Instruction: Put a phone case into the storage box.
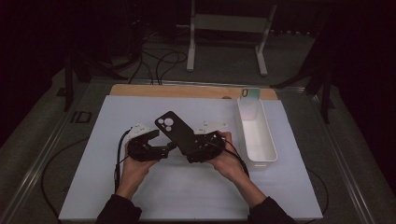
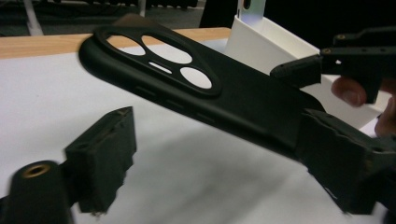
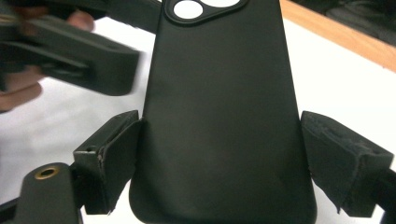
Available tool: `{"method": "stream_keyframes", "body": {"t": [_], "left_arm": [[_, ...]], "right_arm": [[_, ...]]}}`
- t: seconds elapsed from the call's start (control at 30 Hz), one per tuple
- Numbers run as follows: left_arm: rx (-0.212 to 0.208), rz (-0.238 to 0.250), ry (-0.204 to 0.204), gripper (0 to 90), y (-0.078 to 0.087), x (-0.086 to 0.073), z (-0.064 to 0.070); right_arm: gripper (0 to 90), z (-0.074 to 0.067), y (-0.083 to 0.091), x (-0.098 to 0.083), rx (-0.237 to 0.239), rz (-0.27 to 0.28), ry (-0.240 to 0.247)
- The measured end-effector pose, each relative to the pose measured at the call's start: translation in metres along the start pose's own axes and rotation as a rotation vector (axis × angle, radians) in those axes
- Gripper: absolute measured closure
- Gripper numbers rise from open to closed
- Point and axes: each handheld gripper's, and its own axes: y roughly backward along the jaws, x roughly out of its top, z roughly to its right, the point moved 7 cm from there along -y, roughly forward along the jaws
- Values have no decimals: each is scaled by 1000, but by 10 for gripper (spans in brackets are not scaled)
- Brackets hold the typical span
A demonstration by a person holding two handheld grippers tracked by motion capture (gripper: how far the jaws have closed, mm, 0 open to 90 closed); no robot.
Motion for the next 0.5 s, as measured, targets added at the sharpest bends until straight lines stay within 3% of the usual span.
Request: {"method": "stream_keyframes", "body": {"t": [0.23,0.37,0.5], "left_arm": [[-99,34,27,372,-2,4,10],[-147,49,35,522,-2,5,16],[-164,65,45,633,-2,7,18]], "right_arm": [[151,-5,0,2,2,44,11],[151,-7,-3,2,-8,65,-12],[150,-9,-6,4,-25,77,-16]]}}
